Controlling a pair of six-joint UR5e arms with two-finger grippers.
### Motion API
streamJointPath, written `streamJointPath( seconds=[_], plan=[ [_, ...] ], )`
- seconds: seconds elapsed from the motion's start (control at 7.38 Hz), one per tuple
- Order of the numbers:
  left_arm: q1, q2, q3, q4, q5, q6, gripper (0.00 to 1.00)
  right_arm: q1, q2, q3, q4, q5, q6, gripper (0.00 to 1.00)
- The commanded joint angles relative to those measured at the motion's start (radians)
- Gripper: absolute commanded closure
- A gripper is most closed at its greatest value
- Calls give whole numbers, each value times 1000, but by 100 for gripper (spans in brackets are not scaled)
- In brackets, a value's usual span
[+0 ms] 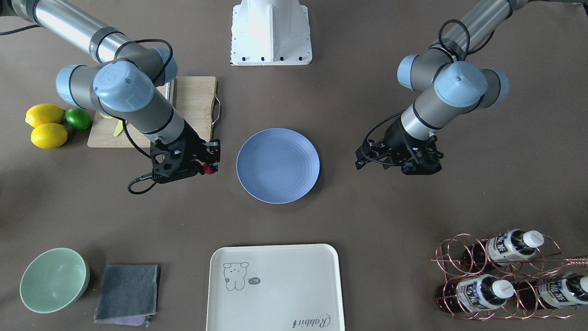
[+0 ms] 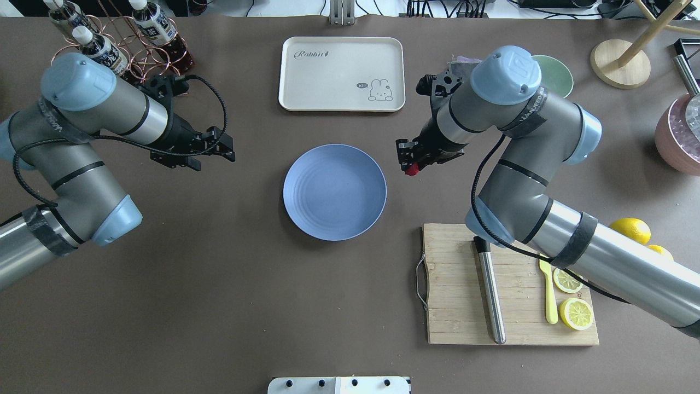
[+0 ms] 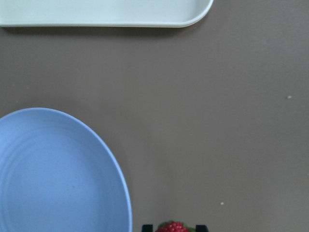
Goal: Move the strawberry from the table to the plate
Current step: 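Lower the strawberry onto the blue plate and open the right gripper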
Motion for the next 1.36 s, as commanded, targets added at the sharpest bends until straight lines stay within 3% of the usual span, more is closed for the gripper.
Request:
streamJointPath(
  seconds=[0.0,0.54,1.22],
  plan=[
    [-96,87,3,7,-54,201,13,-118,112,-2,-79,-119,131,100],
    [-120,143,-2,-5,-56,252,13,-194,187,-131,-67,-230,180,100],
    [-119,147,-2,-5,-54,251,13,-200,218,-223,5,-250,182,100]
  ],
)
